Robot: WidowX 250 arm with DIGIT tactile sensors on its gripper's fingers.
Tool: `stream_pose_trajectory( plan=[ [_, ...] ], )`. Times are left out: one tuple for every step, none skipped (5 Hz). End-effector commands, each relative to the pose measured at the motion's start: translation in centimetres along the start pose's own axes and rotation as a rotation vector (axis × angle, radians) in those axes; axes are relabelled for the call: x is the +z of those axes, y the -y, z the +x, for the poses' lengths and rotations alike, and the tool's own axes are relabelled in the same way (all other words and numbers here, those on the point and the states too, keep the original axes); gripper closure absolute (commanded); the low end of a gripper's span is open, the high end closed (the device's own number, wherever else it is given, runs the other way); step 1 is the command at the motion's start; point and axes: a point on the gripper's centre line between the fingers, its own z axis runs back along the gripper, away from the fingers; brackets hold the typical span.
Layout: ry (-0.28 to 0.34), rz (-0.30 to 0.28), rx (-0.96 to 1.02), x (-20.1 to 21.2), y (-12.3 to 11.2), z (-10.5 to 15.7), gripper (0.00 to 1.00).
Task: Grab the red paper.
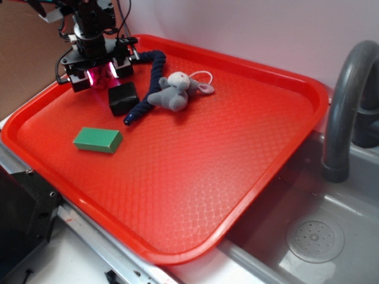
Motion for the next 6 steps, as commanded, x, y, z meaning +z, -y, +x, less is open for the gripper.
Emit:
stream_pose_trajectory(
  plan=[
    [-0.001, -0.063, -0.055, 3.8, -0.5, 0.7, 1.0],
    [-0.141, -0.217, -0.207, 9.4, -0.6, 0.4, 1.0],
    [-0.224, -0.356, -0.431, 15.3, -1.8, -0.7, 1.0],
    [-0.331, -0.451, -0.603, 19.1, -2.3, -2.9, 1.0],
    [-0.335, -0.493, -0.658, 21.3, -3.2, -3.9, 1.0],
    [-0.321, -0.503, -0.664, 20.4, -3.2, -4.3, 1.0]
  ],
)
